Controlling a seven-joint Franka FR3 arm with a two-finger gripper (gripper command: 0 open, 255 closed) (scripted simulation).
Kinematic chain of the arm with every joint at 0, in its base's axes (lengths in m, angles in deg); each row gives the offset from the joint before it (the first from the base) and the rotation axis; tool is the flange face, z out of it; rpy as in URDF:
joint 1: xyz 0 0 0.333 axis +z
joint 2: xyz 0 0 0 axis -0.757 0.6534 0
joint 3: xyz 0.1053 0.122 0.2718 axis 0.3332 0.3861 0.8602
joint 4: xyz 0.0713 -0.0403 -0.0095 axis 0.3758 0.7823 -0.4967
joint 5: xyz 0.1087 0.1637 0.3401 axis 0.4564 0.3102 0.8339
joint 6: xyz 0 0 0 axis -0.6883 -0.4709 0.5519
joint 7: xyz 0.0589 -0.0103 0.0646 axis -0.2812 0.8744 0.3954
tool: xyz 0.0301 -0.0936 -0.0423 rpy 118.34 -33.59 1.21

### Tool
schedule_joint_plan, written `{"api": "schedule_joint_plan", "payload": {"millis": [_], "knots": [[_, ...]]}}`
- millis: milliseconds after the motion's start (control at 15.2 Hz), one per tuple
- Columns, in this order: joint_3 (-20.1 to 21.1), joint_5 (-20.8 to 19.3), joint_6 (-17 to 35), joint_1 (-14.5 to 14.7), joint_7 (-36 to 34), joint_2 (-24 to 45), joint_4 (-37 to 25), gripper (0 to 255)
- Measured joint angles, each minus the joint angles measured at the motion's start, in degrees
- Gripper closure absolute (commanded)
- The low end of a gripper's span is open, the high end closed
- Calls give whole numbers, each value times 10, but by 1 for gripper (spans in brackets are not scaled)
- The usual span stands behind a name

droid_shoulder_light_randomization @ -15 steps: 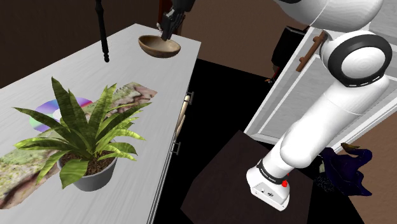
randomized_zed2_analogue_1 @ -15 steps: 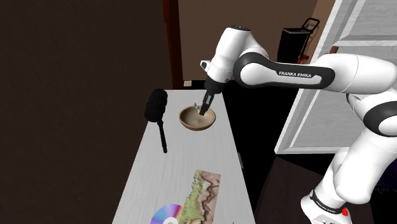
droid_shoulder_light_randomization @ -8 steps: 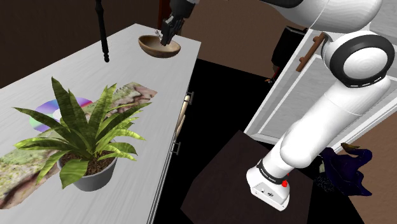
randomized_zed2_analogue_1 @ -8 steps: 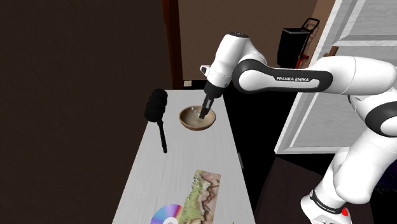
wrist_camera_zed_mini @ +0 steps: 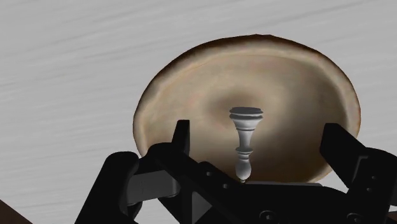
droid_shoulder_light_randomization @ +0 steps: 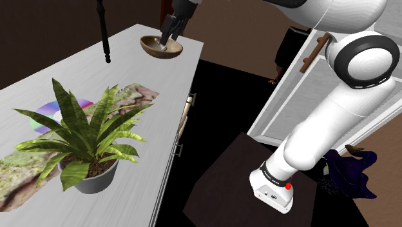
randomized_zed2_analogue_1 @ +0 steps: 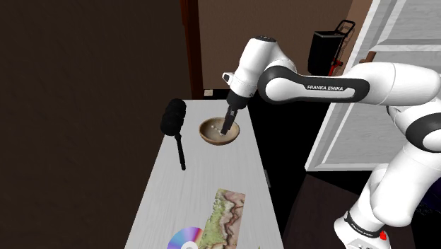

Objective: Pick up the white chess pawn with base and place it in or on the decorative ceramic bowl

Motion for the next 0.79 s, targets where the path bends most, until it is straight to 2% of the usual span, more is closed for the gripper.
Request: {"api": "schedule_joint_plan", "payload": {"millis": [132,396,792], "knots": [[-1,1,-9,-1,1,-1,-8,0],[-3,3,-60,-3,2,-9,-52,0],[-3,2,-70,-3,1,-8,-62,0]]}}
